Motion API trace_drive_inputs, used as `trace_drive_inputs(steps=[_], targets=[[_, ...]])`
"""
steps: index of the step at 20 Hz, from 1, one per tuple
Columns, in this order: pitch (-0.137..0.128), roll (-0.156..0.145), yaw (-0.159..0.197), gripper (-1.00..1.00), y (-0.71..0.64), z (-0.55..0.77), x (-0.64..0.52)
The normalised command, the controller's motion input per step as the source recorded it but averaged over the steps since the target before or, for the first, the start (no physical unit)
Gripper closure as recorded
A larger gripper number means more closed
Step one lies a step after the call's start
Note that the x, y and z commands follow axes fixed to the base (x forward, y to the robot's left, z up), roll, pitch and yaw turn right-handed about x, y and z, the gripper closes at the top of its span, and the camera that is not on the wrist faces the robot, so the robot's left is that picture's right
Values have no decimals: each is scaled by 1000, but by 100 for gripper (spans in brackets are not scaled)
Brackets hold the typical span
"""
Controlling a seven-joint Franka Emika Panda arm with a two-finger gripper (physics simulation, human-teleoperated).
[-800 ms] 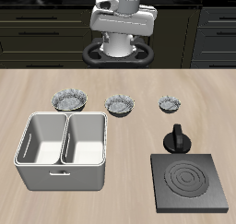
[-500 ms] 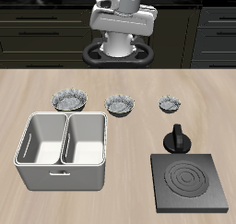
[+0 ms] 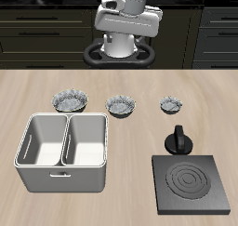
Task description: Place the smallest bowl inside the right compartment of the bowl drainer
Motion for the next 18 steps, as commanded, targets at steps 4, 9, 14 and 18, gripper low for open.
trace_drive_inputs(steps=[4, 9, 14, 18], targets=[[14, -8, 38, -100, 506, -113, -106], [-10, 29, 15, -100, 573, -19, -78], [-2, 15, -6, -100, 405, 33, -5], [-8, -17, -42, -100, 317, 111, 136]])
